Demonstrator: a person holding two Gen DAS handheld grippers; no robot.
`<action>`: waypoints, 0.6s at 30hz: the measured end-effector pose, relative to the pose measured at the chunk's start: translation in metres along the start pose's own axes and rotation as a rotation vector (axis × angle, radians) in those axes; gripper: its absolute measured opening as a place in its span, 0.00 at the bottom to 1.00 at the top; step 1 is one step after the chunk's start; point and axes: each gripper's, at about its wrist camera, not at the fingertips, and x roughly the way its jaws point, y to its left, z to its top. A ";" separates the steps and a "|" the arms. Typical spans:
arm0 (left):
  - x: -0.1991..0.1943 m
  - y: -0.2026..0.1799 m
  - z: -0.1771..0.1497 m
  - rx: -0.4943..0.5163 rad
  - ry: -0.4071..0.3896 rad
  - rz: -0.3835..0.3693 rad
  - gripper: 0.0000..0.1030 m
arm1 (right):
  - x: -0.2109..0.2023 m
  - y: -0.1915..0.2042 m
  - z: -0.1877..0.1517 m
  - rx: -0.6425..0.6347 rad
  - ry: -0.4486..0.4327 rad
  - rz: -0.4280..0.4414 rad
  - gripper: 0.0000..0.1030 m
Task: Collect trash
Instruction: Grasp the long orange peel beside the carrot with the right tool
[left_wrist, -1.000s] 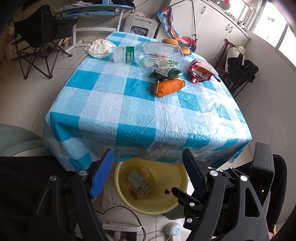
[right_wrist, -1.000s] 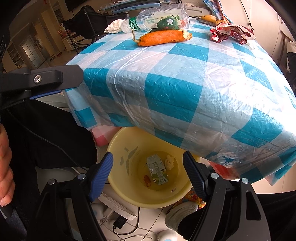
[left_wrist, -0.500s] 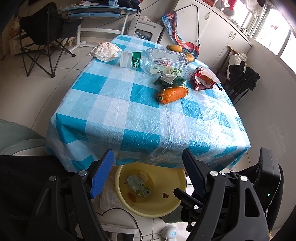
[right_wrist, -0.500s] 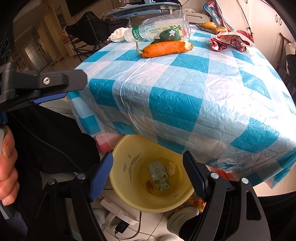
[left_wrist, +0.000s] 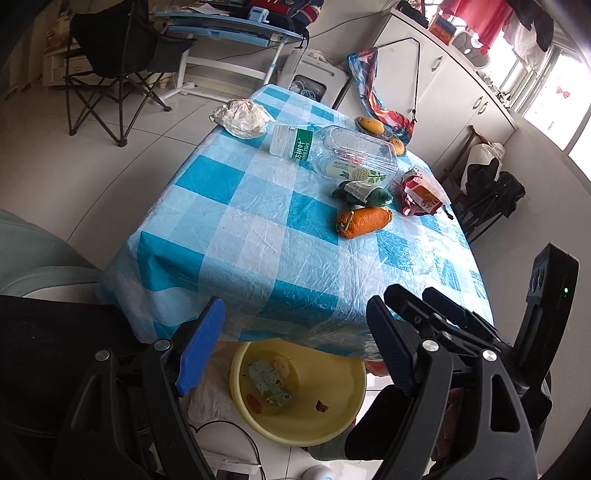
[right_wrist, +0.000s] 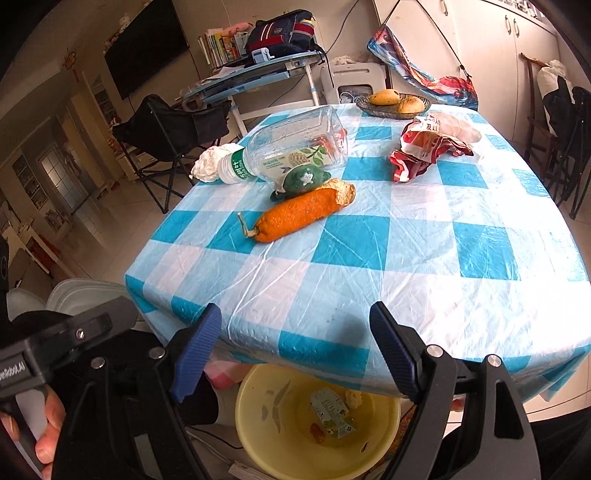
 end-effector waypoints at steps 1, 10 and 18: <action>0.000 0.000 0.000 -0.003 -0.002 0.000 0.74 | 0.006 0.000 0.006 0.015 0.003 0.005 0.77; -0.001 0.004 0.005 -0.020 -0.014 0.002 0.76 | 0.058 0.001 0.053 0.078 0.006 -0.079 0.77; 0.008 0.003 0.012 -0.015 0.006 0.020 0.77 | 0.056 -0.002 0.052 -0.073 0.037 -0.071 0.65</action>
